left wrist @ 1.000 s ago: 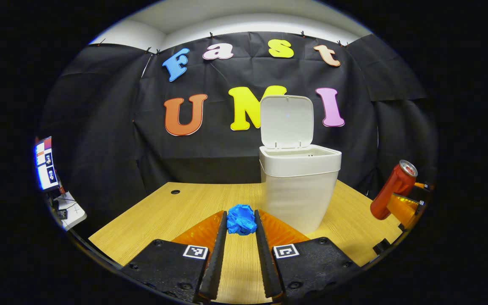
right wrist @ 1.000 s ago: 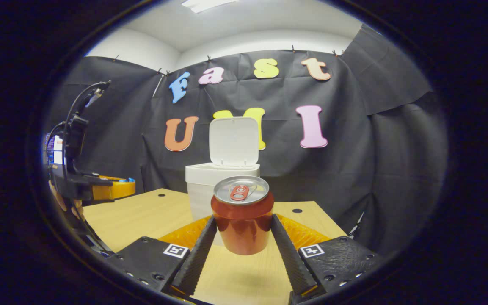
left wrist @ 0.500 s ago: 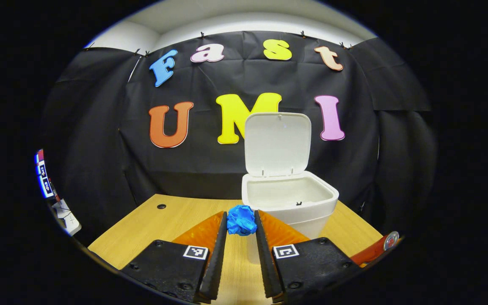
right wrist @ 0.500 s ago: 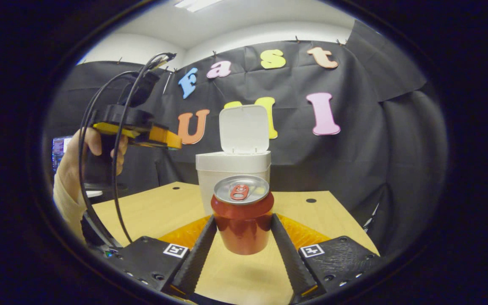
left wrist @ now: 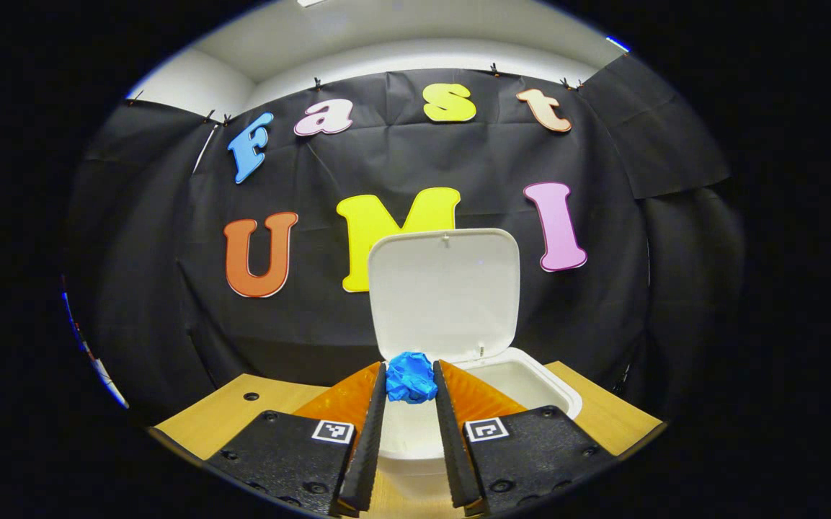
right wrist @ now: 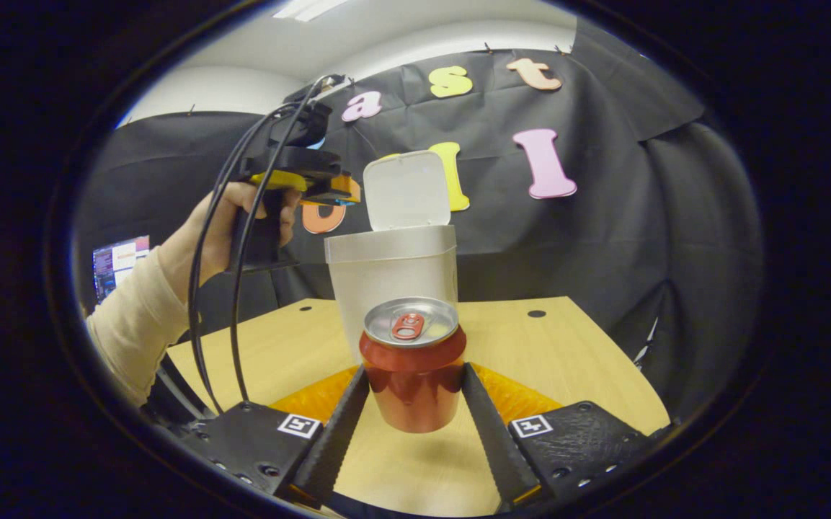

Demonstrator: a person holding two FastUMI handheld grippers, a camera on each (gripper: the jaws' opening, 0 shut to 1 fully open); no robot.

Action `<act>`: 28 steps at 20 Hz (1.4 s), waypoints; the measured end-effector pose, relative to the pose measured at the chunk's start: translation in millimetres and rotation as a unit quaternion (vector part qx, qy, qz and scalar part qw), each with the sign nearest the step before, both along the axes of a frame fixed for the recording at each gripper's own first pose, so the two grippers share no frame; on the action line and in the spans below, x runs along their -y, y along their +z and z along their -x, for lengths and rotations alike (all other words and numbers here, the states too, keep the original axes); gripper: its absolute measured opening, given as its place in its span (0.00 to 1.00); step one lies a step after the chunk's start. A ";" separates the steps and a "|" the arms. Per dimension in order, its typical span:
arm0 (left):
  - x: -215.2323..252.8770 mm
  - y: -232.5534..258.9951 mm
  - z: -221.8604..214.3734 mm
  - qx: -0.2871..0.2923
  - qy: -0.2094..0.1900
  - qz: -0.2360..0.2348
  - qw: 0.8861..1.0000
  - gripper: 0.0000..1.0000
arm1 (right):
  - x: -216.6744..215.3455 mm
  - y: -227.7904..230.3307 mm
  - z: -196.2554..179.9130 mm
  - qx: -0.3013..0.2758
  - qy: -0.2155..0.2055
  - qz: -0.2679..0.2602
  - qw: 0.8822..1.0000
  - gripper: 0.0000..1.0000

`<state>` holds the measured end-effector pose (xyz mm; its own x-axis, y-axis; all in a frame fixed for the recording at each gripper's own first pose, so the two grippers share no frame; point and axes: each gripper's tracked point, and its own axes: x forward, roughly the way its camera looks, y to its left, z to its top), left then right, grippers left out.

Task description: Press the lid of the desktop garbage bin to open it, pick up the crumpled paper on the desktop and throw it into the bin, then pick up the pop can on the desktop and drop it into the bin, and finally close the garbage bin lid.

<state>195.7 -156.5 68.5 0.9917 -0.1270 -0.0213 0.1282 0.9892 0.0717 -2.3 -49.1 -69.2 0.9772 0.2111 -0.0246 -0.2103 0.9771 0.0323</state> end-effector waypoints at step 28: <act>-8.3 -12.4 30.2 0.013 -0.020 0.001 1.000 0.98 | 27.4 -11.2 -8.2 0.003 -0.079 0.016 0.997 0.81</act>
<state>165.4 -148.2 56.1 0.9861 -0.1664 0.0038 0.1657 0.9834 0.0742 5.9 -76.5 -80.5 0.9983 0.0533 -0.0234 -0.0534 0.9986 -0.0011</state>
